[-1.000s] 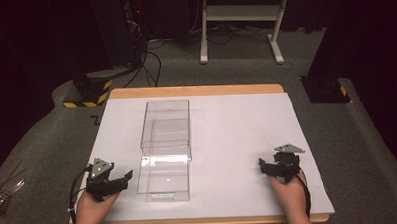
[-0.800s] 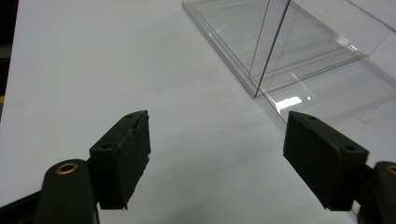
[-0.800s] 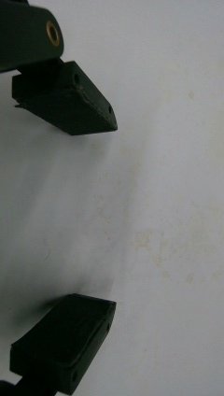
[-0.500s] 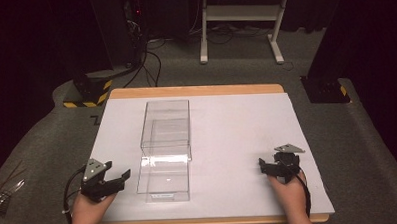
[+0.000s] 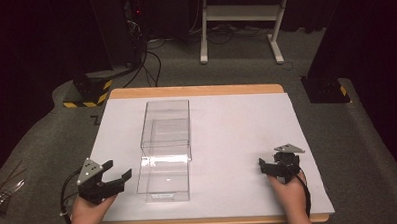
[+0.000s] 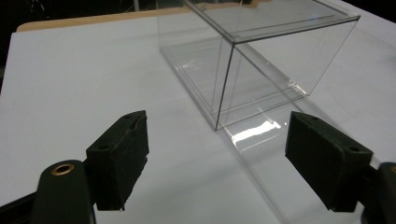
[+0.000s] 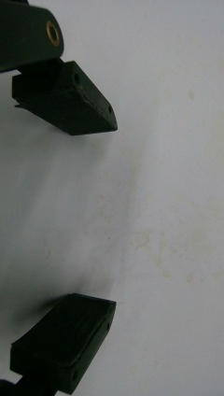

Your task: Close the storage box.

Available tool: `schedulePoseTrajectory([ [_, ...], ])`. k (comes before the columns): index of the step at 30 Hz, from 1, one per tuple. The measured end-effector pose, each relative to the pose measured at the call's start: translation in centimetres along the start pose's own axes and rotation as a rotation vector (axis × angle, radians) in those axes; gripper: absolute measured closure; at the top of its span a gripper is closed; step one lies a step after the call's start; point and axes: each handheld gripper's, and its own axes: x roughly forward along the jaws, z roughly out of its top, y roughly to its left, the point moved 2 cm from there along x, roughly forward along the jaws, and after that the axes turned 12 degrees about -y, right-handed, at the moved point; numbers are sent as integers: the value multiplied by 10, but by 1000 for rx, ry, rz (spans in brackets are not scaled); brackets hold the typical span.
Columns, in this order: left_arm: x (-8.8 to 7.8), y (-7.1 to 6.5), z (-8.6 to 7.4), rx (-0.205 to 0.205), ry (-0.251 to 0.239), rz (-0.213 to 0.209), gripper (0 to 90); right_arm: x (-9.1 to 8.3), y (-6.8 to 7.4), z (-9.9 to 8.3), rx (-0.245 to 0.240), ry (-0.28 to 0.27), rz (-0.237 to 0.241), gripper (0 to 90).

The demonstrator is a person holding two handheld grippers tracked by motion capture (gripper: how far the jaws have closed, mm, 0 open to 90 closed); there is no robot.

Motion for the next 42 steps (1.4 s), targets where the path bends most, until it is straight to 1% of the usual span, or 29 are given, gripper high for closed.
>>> schedulePoseTrajectory([
  [1,0,-4,4,11,-7,-4,218,0,0,0,-1,-1,-1,126],
  [4,-1,-8,8,23,-4,-3,218,0,0,0,0,-1,-1,127],
  [5,-1,-11,10,43,7,-1,218,0,0,0,0,-1,-2,127],
  [8,-2,-15,10,44,12,2,211,0,0,0,0,-1,-1,127],
  [9,-3,-17,10,47,14,-2,211,0,0,0,0,-1,-1,127],
  [10,-5,-19,8,46,13,-1,210,0,0,0,1,-1,-2,127],
  [12,-6,-20,7,44,10,-3,210,0,0,0,1,-1,-2,128],
  [14,-8,-23,5,29,-7,-8,210,0,0,0,0,-1,-2,128],
  [16,-9,-25,5,29,-13,-10,209,0,0,0,0,-1,-2,128],
  [19,-13,-28,6,39,-23,-15,205,0,1,0,-1,-1,-2,129],
  [20,-16,-30,8,28,-39,-19,203,0,0,0,0,-1,-3,129],
  [23,-21,-34,10,18,-52,-25,199,0,0,0,0,-1,-2,129],
  [24,-23,-36,10,22,-57,-28,187,0,0,0,0,-1,-2,129],
  [25,-25,-39,10,33,-63,-29,183,0,1,0,0,-1,-3,129],
  [27,-27,-42,11,29,-67,-39,176,0,1,0,0,-1,-2,129],
  [30,-30,-45,10,24,-68,-51,169,0,1,0,0,-1,-2,129],
  [32,-30,-47,7,25,-58,-57,168,0,1,0,0,-1,-2,129],
  [35,-30,-48,4,34,-48,-55,157,0,0,0,0,-1,-2,129],
  [42,-29,-50,-3,29,-35,-56,152,0,0,0,-1,-2,-1,129],
])
